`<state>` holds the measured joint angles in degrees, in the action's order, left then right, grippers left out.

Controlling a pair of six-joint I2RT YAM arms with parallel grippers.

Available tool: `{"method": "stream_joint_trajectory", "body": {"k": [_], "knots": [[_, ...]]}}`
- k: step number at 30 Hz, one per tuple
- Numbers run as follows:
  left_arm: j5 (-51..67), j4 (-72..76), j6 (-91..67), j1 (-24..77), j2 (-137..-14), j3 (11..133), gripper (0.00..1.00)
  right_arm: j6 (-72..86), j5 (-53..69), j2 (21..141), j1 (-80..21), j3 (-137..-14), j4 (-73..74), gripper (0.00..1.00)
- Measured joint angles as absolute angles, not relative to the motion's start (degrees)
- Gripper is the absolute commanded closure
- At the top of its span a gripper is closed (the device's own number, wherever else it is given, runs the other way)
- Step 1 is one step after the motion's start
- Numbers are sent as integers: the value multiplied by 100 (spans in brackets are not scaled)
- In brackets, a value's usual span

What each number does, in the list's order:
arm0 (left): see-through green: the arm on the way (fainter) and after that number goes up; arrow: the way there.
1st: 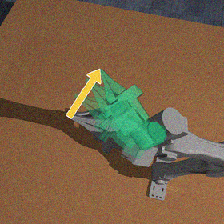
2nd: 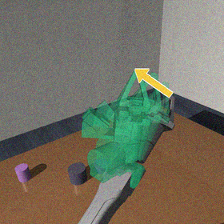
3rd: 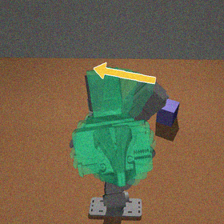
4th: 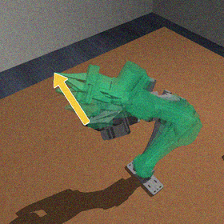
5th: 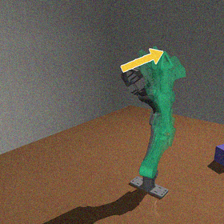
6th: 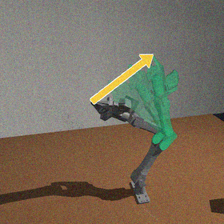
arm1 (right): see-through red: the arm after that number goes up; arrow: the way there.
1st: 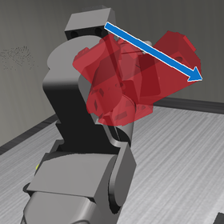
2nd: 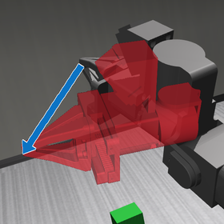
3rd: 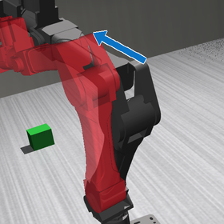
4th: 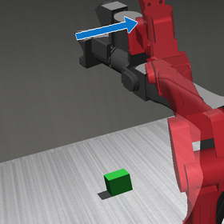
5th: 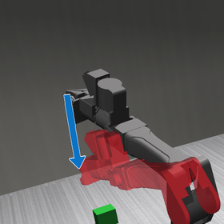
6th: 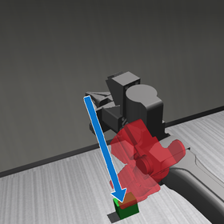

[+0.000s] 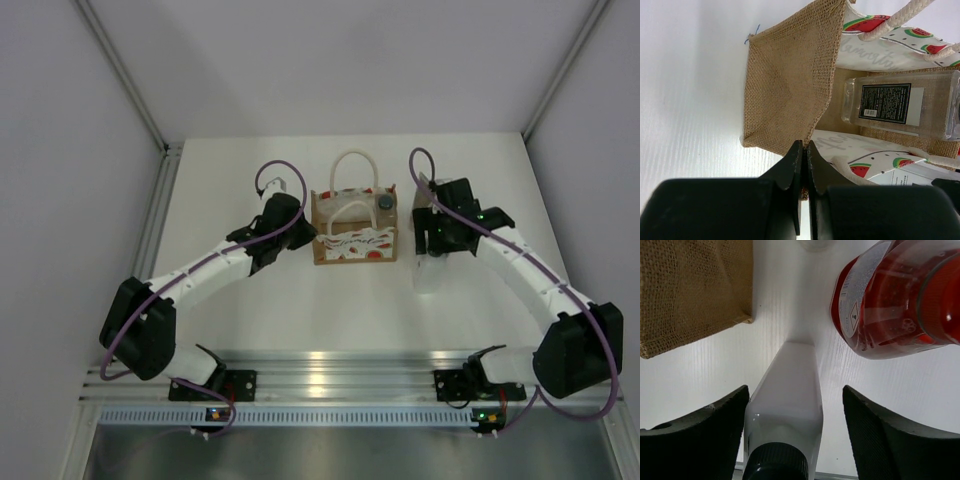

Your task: Take the personal care products out of the canvas bag

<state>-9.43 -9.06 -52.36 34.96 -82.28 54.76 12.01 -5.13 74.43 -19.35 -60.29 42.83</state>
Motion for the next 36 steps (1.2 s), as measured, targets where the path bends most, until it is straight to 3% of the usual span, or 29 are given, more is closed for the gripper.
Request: {"method": "stream_joint_trajectory", "body": {"k": [13,20,28,36], "knots": [[-943,-906,-5234,3496,-8228,5476,100,1162,-587,7422,-2018,-7452,4333,18],[-882,-906,-5234,3496,-8294,5520,100,1225,-757,8390,-2589,-8733,4298,18],[-878,-906,-5229,3496,-8302,5524,100,1417,-1002,9649,-3148,-9253,4335,29],[-880,-906,-5227,3496,-8302,5524,100,1468,-1229,10022,-3175,-9424,4381,35]]}}
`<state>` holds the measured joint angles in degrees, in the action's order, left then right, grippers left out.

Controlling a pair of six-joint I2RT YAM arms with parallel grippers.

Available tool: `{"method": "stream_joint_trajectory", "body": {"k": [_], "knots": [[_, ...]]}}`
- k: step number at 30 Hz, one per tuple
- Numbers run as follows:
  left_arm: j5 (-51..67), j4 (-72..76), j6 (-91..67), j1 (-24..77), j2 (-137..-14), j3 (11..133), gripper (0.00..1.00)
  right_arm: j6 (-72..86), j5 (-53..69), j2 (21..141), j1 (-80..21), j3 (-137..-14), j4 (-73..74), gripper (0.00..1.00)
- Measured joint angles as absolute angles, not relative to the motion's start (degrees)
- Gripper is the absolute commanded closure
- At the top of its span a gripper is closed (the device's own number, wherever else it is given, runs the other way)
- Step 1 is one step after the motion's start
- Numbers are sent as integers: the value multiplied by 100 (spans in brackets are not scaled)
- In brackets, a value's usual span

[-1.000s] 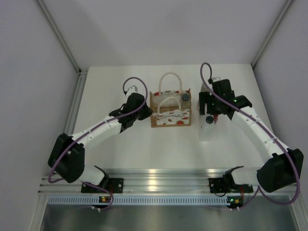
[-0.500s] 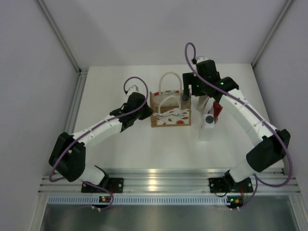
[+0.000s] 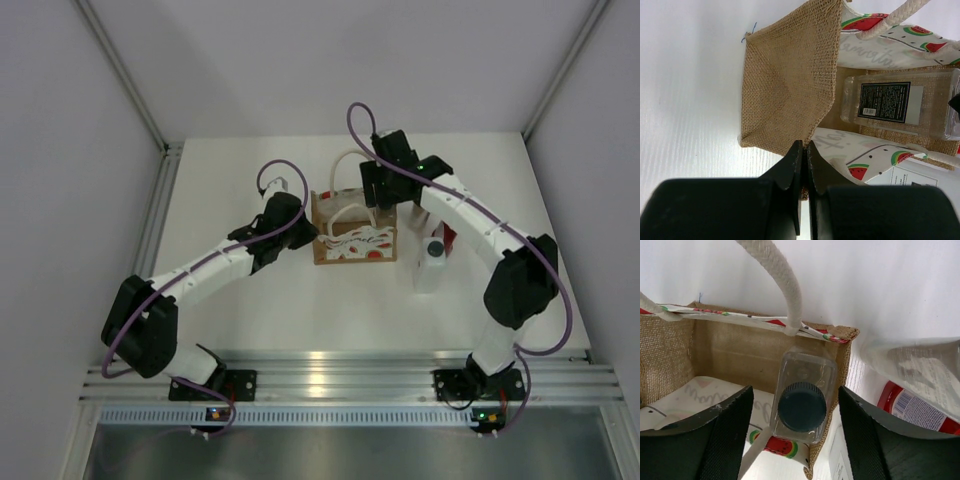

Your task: Take the personal care products out of the canvas bag

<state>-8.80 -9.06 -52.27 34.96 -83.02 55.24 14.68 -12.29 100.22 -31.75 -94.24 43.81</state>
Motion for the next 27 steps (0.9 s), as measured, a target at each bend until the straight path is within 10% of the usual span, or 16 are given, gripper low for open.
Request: {"method": "stream_joint_trajectory", "body": {"k": [27], "knots": [[-878,-906,-5225,3496,-8302,5524,100,1594,-1444,10683,-3162,-9494,4370,37]]}}
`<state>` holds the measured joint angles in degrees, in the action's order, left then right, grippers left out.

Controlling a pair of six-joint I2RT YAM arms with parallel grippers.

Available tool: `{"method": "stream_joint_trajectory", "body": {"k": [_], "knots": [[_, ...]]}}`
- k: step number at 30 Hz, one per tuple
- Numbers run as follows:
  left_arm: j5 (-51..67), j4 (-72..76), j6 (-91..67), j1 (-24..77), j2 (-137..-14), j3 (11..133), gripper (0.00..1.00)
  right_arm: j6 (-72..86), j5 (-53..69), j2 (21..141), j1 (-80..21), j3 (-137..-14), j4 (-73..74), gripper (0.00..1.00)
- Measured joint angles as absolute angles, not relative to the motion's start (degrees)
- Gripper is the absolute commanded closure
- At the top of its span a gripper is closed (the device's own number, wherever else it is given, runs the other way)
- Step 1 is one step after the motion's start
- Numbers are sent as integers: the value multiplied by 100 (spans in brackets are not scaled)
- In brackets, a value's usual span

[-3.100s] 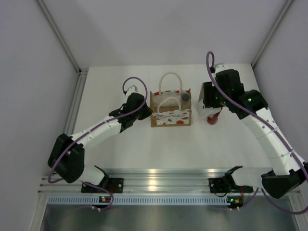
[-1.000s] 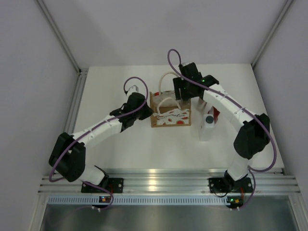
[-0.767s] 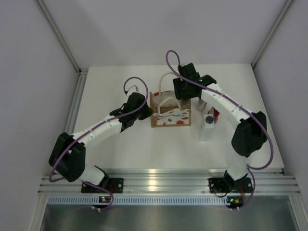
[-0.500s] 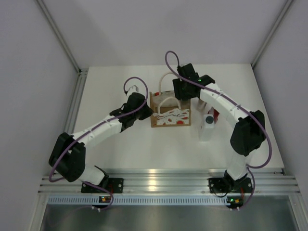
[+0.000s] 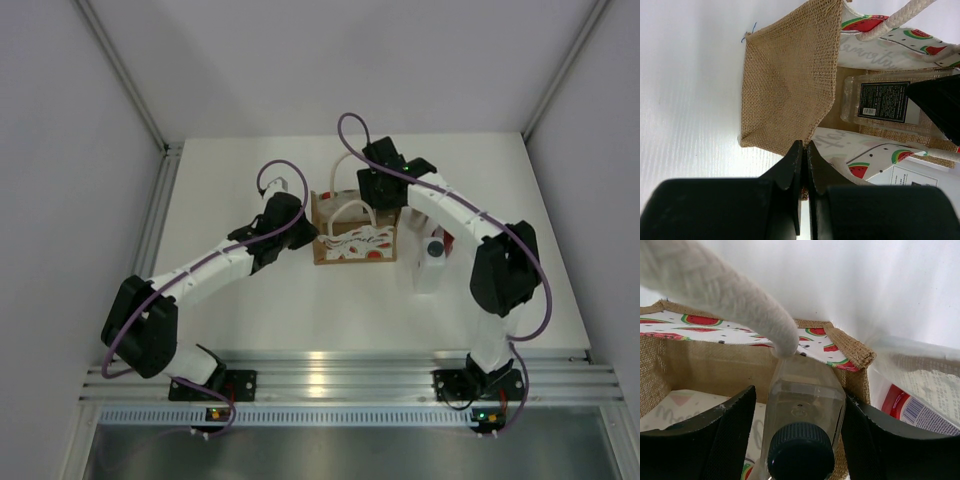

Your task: Take the personal care products out of the canvas bag

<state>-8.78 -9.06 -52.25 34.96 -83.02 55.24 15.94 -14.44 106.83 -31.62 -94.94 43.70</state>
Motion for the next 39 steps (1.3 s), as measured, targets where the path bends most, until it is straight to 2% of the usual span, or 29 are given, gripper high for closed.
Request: {"method": "stream_joint_trajectory", "body": {"k": [10,16,19,20,24,25,26,39], "knots": [[-878,-906,-5227,3496,-8305,5524,100,1664,-1505,10853,-3166,-9487,4327,44],[-873,-906,-5229,3496,-8307,5524,100,1686,-1557,10862,-3166,-9437,4274,62],[-864,-906,-5229,3496,-8309,5524,100,1699,-1562,10860,-3166,-9417,4237,73],[-864,-904,-5231,3496,-8313,5524,100,1702,-1559,10860,-3166,-9417,4237,80],[-860,-902,-5231,3496,-8320,5524,100,1704,-1557,10857,-3166,-9417,4237,90],[-860,-904,-5231,3496,-8320,5524,100,1702,-1553,10853,-3166,-9417,4237,98],[-862,-904,-5231,3496,-8320,5524,100,1702,-1546,10851,-3166,-9419,4239,100],[-849,-904,-5231,3496,-8322,5524,100,1671,-1190,10630,-3168,-9421,4453,100]]}}
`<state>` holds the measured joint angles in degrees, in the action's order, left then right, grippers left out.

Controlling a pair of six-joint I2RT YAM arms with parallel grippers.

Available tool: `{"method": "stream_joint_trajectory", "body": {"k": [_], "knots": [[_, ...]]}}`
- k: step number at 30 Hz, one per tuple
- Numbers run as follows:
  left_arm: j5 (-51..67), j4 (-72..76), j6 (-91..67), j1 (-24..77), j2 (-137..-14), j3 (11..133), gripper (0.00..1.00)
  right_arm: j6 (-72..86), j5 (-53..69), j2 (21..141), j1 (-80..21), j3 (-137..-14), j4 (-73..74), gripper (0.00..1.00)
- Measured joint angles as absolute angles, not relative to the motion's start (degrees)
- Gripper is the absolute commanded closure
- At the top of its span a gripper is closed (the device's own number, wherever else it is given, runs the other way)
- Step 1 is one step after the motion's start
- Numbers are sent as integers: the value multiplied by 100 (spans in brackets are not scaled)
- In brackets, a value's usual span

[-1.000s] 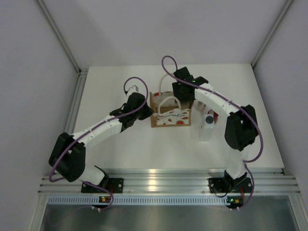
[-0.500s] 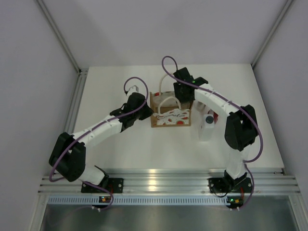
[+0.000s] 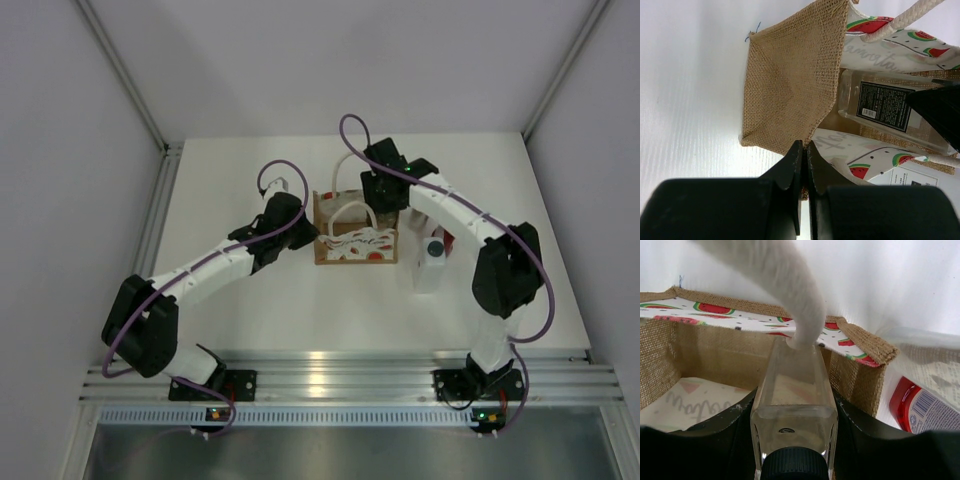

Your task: Take the personal care products out of the canvas bag

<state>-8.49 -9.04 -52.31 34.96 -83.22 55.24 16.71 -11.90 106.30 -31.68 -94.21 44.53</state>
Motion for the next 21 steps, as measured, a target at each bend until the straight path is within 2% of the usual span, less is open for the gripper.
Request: {"method": "stream_joint_trajectory", "body": {"k": [21], "knots": [[-860,-904,-5234,3496,-8326,5524,100,1651,-921,10536,-3170,-9765,4928,100]]}}
